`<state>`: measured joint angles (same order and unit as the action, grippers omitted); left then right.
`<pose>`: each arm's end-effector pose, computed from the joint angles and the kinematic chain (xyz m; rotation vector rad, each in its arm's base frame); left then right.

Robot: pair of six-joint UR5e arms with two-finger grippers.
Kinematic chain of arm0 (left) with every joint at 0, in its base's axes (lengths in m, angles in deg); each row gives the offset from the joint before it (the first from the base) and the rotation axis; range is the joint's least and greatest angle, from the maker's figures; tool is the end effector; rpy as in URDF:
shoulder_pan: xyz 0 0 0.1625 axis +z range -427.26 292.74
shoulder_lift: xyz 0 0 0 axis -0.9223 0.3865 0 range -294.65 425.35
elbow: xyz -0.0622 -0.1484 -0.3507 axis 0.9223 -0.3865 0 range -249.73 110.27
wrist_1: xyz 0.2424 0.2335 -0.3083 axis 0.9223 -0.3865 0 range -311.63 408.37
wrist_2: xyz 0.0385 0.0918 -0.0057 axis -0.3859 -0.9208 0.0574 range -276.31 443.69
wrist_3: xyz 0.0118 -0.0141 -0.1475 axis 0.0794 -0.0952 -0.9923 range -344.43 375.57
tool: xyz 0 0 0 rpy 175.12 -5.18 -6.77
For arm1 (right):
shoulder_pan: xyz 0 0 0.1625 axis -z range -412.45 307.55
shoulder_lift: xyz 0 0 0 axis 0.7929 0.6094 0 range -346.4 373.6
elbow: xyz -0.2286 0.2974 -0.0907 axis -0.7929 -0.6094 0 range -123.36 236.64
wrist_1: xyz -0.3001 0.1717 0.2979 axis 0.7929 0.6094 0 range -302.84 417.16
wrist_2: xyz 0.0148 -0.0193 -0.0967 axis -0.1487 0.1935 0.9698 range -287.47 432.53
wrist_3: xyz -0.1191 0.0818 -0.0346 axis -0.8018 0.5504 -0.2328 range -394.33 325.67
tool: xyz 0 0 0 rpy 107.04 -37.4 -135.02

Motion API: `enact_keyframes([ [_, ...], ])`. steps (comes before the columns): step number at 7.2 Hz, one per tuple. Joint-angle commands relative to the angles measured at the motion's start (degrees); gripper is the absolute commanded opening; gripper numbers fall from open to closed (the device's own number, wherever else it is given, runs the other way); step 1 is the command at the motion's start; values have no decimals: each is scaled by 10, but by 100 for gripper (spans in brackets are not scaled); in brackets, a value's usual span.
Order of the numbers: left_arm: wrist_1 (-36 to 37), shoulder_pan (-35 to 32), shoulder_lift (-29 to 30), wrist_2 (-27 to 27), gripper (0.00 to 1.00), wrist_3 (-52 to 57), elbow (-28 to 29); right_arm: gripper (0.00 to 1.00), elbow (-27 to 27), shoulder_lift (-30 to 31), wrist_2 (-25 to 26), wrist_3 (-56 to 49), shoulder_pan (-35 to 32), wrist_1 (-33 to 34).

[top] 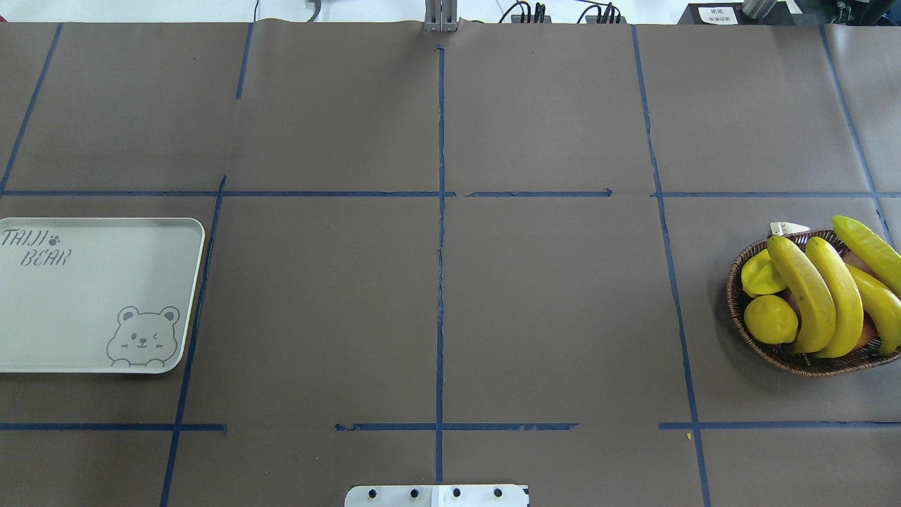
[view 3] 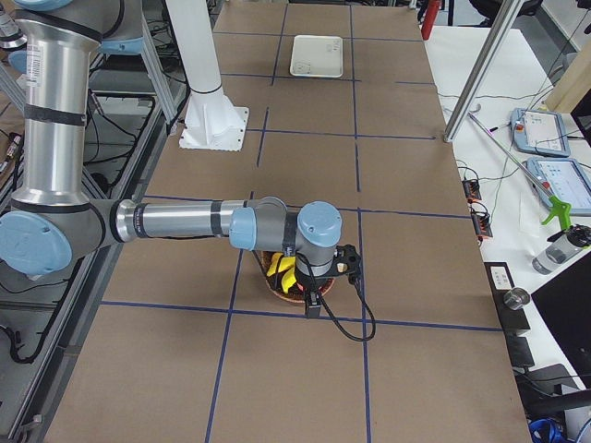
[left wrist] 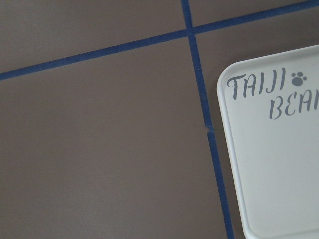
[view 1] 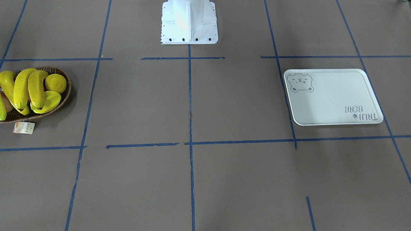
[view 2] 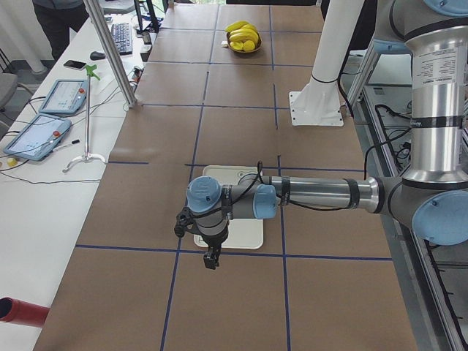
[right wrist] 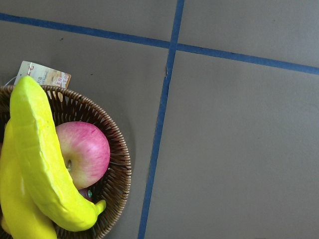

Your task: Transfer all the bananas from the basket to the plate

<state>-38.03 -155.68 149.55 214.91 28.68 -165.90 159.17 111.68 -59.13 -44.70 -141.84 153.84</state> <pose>-0.0218 -0.4916 0.6607 0.0187 0.7226 0.2250 0.0295 -0.4766 0.6255 0.0248 -0.7284 -0.1691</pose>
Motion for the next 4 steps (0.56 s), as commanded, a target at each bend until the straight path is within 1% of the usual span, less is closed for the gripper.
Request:
enact_keyframes([
  [1,0,0,0,-1,100,-2,-1,100,3,-1,-2,-1,1,0],
  [2,-1,0,0,0,100,-2,0,100,12,-2,-3,1,2,-1],
  [3,-1,0,-1,0,100,-2,0,100,38,-2,-2,3,12,-9],
  [4,0,0,-1,0,100,-2,0,100,51,0,-6,4,19,-47],
])
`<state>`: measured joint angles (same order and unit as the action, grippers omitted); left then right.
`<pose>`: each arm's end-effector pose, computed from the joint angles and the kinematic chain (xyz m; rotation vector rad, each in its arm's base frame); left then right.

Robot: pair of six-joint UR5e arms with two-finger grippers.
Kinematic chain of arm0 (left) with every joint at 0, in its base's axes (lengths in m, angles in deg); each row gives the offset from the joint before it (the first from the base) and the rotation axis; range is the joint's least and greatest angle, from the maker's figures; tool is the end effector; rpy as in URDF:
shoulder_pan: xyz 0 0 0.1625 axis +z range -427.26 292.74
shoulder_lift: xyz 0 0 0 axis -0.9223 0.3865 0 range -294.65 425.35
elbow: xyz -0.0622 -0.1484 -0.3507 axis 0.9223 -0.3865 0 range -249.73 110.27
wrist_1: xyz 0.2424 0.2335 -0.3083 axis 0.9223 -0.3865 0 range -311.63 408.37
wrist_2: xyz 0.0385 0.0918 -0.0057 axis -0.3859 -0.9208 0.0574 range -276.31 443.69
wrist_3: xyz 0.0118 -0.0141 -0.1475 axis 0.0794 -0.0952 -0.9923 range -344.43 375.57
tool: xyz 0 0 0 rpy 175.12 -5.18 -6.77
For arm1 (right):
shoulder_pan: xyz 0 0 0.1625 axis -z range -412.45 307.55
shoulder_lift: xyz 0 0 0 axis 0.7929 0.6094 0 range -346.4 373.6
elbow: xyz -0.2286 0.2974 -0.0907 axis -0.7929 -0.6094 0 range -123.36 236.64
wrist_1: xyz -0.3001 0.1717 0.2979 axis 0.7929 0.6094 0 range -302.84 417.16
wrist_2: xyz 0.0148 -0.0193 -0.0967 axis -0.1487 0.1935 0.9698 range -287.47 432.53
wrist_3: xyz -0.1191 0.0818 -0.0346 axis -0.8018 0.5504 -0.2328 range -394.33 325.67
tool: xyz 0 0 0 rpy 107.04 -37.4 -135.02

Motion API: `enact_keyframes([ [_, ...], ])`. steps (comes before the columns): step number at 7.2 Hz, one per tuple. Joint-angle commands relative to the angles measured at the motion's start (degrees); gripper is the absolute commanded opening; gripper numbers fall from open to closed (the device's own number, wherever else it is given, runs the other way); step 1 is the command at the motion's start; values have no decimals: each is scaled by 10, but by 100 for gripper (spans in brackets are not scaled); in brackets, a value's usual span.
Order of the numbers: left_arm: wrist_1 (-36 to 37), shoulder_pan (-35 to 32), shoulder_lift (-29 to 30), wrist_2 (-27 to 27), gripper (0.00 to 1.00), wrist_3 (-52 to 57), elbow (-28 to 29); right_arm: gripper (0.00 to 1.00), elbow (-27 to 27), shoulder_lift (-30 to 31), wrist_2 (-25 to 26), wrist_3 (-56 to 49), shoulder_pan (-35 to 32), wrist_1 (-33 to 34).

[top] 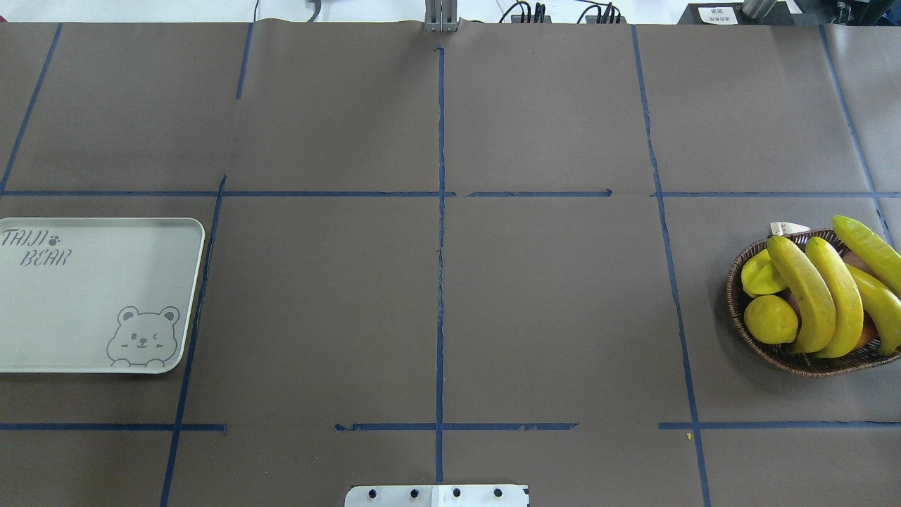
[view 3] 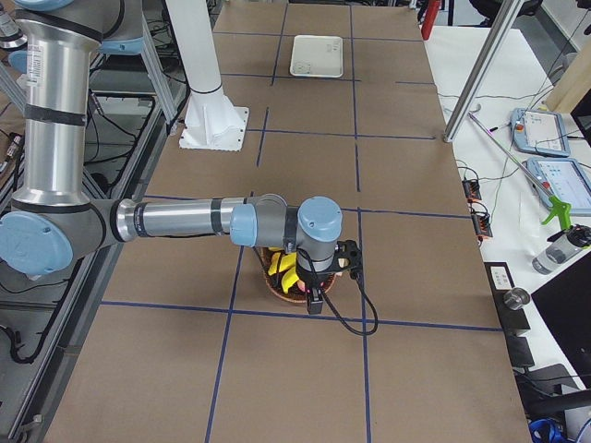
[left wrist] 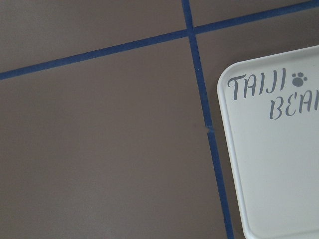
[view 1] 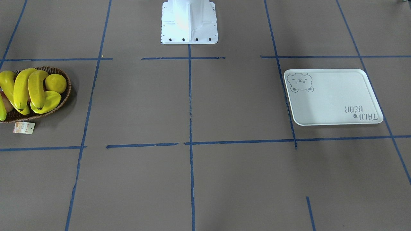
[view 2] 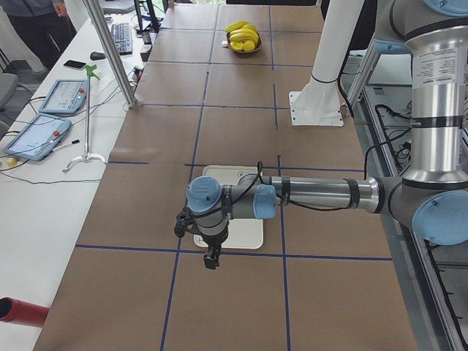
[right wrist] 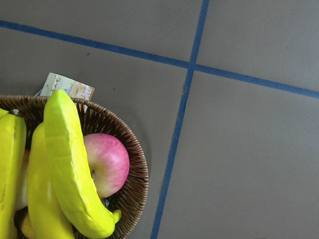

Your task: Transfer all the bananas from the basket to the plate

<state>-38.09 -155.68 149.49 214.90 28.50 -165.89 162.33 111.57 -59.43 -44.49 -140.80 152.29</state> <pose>-0.0218 -0.4912 0.6613 0.0174 0.7225 0.2219 0.0200 -0.4844 0.5919 0.0976 -0.7284 -0.2135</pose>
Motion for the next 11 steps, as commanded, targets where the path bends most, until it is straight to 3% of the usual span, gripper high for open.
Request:
enact_keyframes([
  [1,0,0,0,0,100,0,0,100,19,5,-4,3,40,-94],
  [4,1,0,-3,0,100,0,0,99,5,86,21,125,117,-300],
  [5,0,0,-3,0,100,0,5,97,-4,96,26,165,134,-341],
  [11,0,0,-3,0,100,0,11,90,-5,103,93,161,227,-360],
])
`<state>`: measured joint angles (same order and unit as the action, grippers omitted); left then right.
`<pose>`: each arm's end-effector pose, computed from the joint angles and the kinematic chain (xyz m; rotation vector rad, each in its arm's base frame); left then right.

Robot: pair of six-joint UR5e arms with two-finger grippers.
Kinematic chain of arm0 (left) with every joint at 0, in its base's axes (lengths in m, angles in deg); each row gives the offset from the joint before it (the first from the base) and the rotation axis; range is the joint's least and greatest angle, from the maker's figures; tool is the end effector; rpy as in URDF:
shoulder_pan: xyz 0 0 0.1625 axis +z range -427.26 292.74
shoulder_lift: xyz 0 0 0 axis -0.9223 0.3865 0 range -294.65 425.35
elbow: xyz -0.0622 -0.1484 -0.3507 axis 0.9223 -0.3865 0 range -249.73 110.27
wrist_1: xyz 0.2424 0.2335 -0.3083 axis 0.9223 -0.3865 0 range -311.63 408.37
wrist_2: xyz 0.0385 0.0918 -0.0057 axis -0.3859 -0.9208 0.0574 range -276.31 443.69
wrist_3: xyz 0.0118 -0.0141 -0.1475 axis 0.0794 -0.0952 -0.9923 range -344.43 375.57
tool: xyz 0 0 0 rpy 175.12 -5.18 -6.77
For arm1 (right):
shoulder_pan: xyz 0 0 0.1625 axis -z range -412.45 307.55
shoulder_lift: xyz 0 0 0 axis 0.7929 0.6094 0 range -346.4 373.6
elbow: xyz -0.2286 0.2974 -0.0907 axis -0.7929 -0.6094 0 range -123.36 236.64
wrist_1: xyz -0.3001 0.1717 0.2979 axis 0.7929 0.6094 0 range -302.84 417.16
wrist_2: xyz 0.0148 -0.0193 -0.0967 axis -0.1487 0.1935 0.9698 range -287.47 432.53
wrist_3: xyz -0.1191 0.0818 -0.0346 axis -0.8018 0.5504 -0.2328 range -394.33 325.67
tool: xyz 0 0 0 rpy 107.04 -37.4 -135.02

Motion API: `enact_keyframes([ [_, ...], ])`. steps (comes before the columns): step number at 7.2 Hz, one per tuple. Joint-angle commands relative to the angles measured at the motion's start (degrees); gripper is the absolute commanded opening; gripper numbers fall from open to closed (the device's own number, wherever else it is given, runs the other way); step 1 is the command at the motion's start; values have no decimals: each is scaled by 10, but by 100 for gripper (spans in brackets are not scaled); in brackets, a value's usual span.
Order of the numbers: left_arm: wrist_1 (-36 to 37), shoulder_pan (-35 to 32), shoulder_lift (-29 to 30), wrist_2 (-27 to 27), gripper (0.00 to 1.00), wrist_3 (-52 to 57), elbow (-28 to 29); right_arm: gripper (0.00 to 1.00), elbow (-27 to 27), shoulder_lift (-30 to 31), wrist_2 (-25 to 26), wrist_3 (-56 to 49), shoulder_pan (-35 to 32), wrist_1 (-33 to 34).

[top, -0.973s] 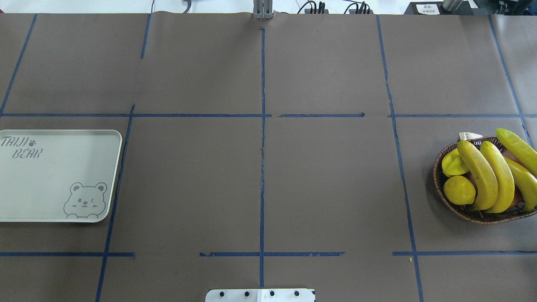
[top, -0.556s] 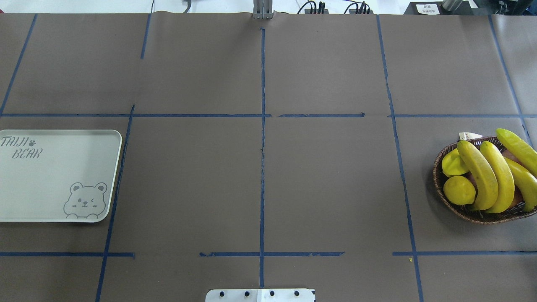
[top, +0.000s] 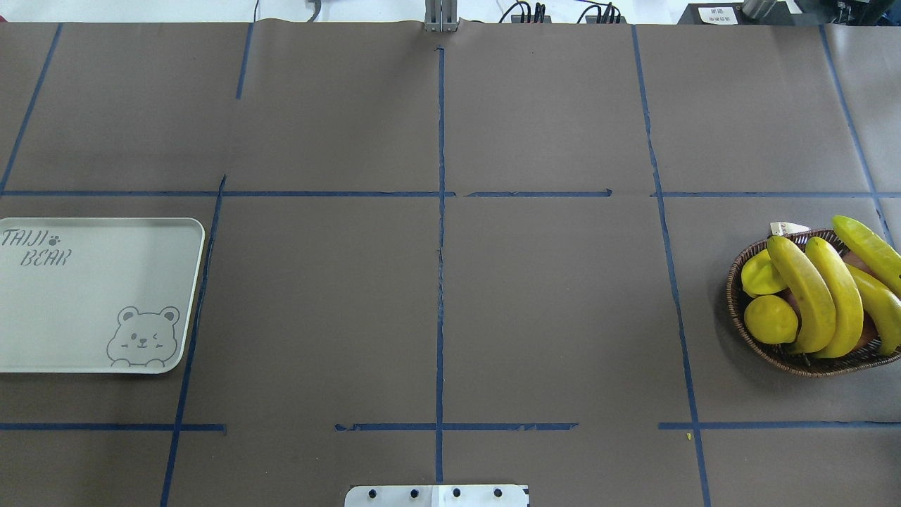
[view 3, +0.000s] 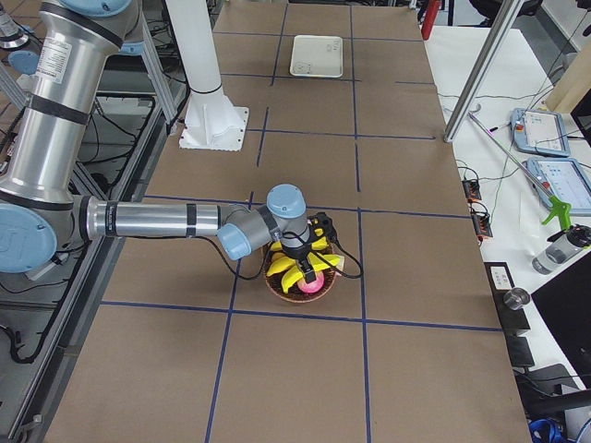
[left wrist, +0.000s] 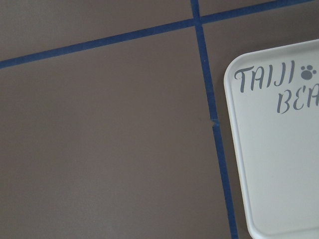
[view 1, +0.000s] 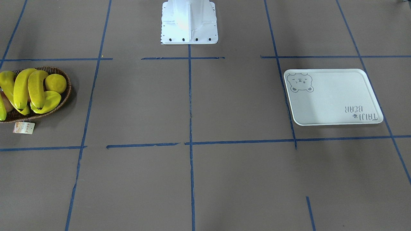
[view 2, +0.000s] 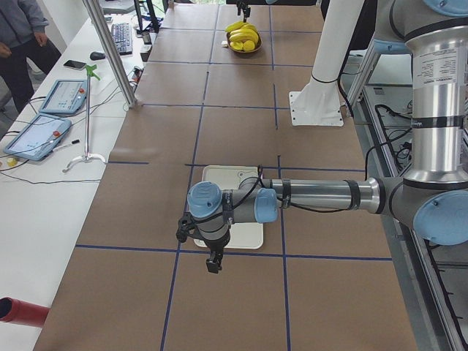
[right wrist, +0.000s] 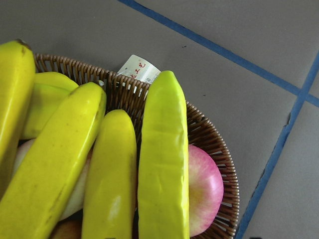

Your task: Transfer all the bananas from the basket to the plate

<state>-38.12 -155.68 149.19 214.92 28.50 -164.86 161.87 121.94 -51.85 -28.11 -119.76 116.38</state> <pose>-0.0219 -0.4864 0.6732 -0.0042 0.7246 0.2137 -0.1317 -0.4431 0.6148 0.3087 -0.6912 -0.4187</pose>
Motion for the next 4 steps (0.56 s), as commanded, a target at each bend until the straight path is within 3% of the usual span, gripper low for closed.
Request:
enact_keyframes([
  [1,0,0,0,1,100,2,6,88,-5,-1,24,-7,23,-1],
  [4,0,0,0,2,100,2,7,82,-25,-4,30,-54,23,-2],
])
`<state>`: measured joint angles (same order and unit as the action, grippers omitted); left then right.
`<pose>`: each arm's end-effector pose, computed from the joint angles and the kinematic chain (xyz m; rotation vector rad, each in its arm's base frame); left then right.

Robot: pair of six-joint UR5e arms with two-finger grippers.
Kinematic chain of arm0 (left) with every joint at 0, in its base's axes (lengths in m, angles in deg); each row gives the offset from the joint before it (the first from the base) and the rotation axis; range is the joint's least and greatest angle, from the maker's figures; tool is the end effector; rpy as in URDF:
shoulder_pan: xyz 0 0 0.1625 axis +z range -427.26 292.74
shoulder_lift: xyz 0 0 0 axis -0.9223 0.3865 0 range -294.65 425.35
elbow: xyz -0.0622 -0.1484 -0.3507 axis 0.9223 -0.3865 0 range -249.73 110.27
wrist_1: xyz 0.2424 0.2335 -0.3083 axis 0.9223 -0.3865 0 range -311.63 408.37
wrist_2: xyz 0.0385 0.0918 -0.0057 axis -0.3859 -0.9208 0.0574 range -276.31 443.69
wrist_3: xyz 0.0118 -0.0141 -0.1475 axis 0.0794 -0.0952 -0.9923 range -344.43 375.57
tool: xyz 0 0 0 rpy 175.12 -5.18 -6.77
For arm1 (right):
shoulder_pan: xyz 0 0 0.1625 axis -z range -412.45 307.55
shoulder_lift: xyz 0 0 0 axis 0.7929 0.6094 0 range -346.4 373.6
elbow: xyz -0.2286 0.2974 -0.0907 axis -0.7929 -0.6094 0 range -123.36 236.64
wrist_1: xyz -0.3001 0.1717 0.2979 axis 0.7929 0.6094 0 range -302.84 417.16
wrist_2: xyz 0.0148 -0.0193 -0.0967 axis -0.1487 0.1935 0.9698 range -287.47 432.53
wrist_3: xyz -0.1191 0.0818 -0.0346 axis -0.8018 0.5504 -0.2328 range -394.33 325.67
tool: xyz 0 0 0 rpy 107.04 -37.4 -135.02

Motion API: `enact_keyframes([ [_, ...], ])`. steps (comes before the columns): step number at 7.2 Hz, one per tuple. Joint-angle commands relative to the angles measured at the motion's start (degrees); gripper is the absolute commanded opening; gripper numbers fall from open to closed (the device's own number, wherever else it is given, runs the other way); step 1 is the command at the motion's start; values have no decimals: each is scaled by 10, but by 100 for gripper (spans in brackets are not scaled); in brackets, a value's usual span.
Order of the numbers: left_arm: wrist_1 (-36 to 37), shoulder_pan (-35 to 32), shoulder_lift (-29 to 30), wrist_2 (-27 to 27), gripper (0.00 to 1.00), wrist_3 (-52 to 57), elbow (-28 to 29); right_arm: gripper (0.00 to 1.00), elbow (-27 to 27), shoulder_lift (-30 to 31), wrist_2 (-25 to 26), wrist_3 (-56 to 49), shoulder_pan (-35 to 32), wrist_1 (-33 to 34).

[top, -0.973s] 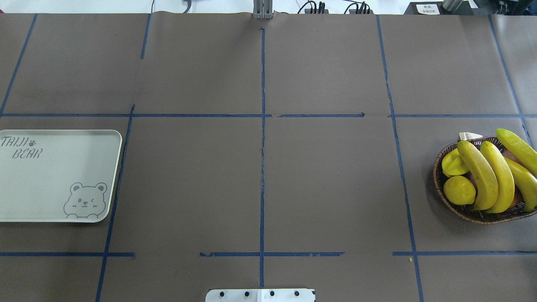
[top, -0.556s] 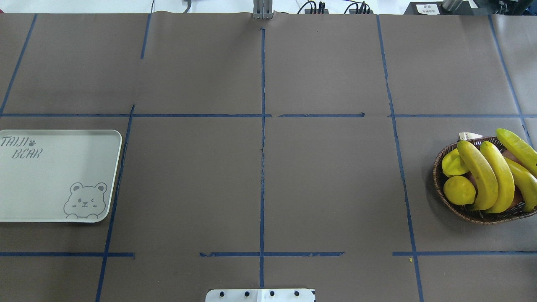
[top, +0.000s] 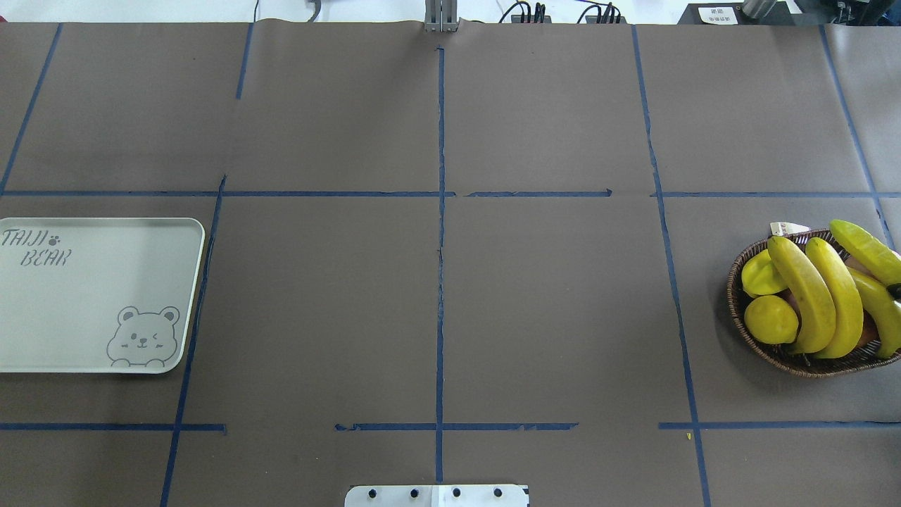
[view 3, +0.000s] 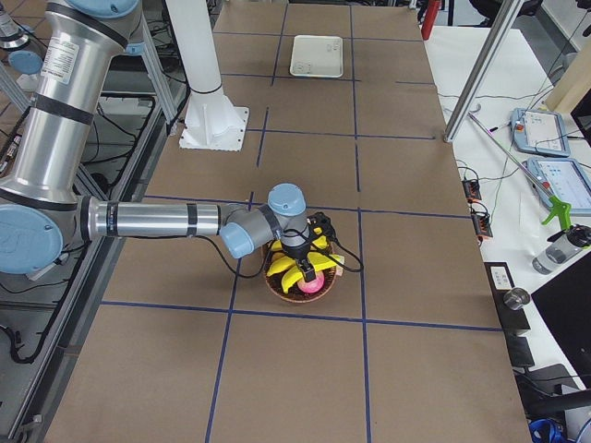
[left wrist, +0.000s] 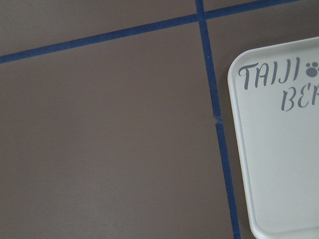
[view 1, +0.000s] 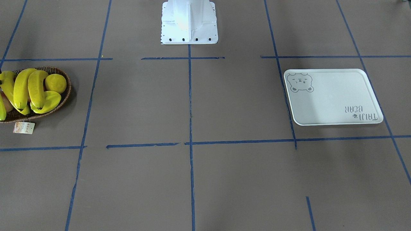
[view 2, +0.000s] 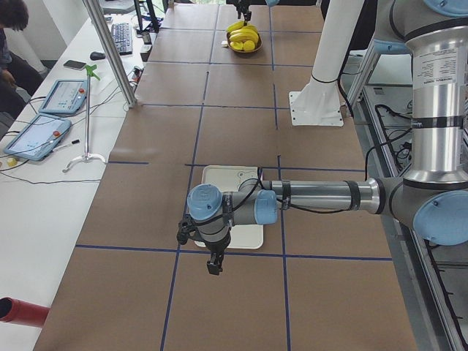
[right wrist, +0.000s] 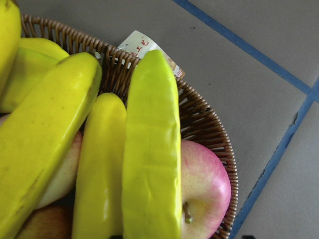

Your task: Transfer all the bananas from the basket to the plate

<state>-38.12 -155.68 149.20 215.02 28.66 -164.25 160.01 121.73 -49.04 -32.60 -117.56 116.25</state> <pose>-0.0218 -0.4851 0.6786 -0.0130 0.7273 0.2124 -0.1433 -0.4408 0.6351 0.3116 -0.6360 -0.5132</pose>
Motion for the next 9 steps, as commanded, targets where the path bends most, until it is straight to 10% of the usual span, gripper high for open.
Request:
enact_keyframes([
  [1,0,0,0,1,100,0,0,79,-8,-3,2,-9,1,0],
  [4,0,0,0,1,100,0,0,60,-15,-6,1,-5,2,0],
  [7,-1,0,0,1,100,0,0,7,-15,-13,-3,-1,2,1],
  [9,-1,0,0,2,100,0,0,3,-10,-12,-16,-7,-14,2],
])
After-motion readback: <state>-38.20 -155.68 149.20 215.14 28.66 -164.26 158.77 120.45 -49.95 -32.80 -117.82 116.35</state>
